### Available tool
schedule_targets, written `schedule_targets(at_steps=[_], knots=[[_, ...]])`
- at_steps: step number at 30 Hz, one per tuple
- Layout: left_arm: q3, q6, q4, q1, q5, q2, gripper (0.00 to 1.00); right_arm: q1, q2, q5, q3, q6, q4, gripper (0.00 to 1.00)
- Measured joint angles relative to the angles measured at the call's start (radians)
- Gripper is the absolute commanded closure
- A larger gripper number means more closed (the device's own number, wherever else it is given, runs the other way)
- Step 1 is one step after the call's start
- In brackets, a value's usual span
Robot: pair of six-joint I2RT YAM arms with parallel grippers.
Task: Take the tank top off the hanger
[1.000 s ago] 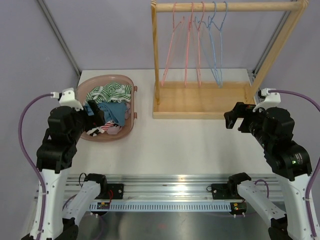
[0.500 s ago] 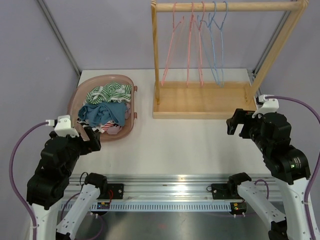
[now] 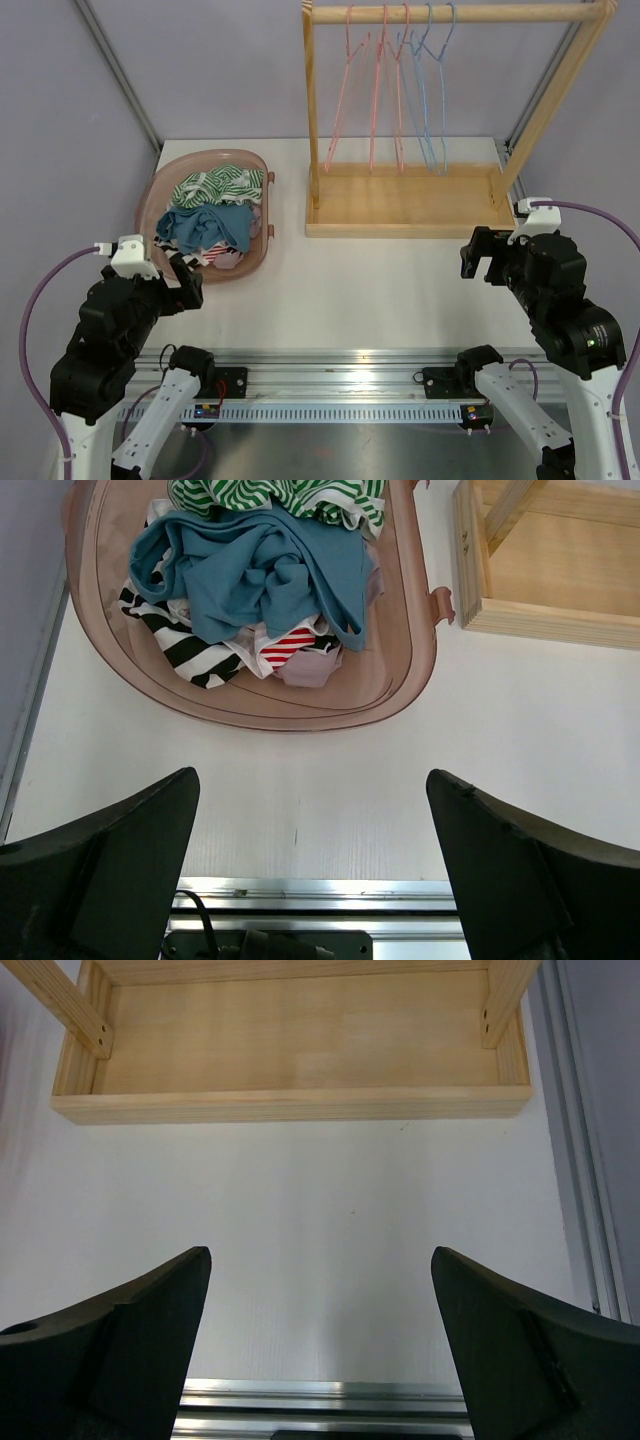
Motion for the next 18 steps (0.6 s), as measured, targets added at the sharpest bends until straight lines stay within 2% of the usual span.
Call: schedule_targets(at_steps=[18], knots=[[0.0,0.0,0.0,0.0,0.018,0.0,0.01,0.0,0.0,-0.019,0.0,-0.013,0.0,0.0]])
